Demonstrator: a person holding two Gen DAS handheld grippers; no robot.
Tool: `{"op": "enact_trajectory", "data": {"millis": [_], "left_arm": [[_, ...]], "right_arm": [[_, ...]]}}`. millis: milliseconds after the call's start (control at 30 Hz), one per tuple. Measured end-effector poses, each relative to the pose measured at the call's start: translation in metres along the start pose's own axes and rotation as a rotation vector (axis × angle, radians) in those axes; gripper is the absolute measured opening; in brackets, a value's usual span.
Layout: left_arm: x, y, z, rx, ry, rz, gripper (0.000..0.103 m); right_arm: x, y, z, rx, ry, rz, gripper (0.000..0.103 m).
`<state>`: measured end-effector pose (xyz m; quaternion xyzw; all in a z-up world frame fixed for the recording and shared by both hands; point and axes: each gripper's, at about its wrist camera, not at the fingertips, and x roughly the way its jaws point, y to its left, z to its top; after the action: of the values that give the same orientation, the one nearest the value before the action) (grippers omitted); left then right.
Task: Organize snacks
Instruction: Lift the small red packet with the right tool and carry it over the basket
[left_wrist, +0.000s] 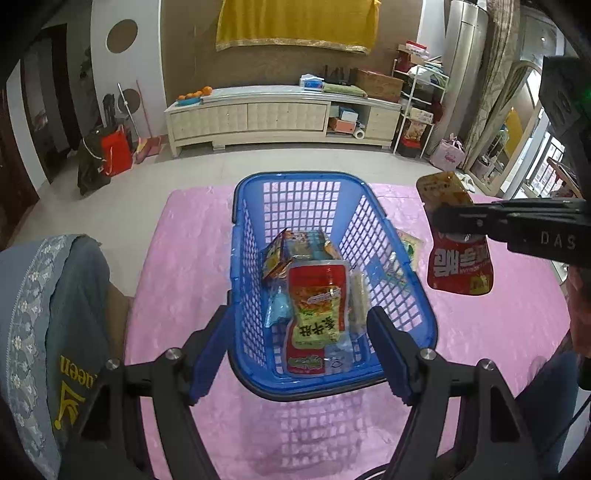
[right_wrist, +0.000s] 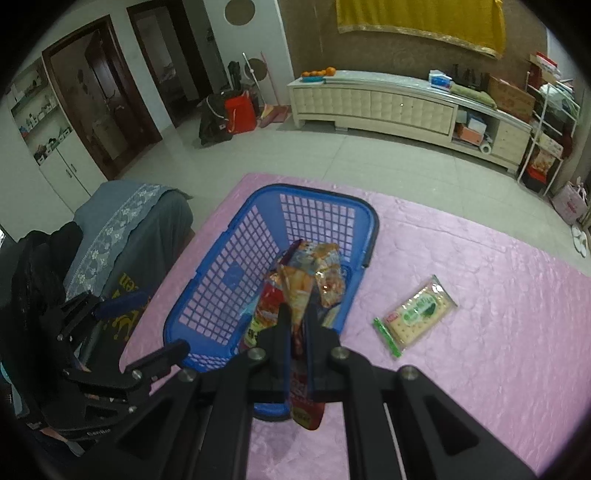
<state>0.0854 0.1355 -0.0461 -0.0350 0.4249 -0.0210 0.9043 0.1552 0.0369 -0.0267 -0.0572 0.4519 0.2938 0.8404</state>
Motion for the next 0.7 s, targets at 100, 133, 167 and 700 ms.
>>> {"op": "enact_trajectory", "data": {"millis": [100, 133, 167, 700], "left_arm": [[0.008, 0.006, -0.001, -0.014, 0.019, 0.013, 0.072], [0.010, 0.007, -0.002, -0.020, 0.020, 0.008, 0.072], [0.011, 0.009, -0.002, -0.028, 0.021, 0.002, 0.072], [0.016, 0.020, -0.009, -0.039, 0.039, 0.023, 0.072]], "right_arm": [[0.011, 0.000, 0.001, 0.025, 0.027, 0.022, 0.009], [0.017, 0.001, 0.002, 0.028, 0.038, 0.011, 0.009], [0.021, 0.001, 0.002, 0.029, 0.045, 0.005, 0.009], [0.052, -0.005, -0.007, 0.078, 0.114, -0.006, 0.009]]}}
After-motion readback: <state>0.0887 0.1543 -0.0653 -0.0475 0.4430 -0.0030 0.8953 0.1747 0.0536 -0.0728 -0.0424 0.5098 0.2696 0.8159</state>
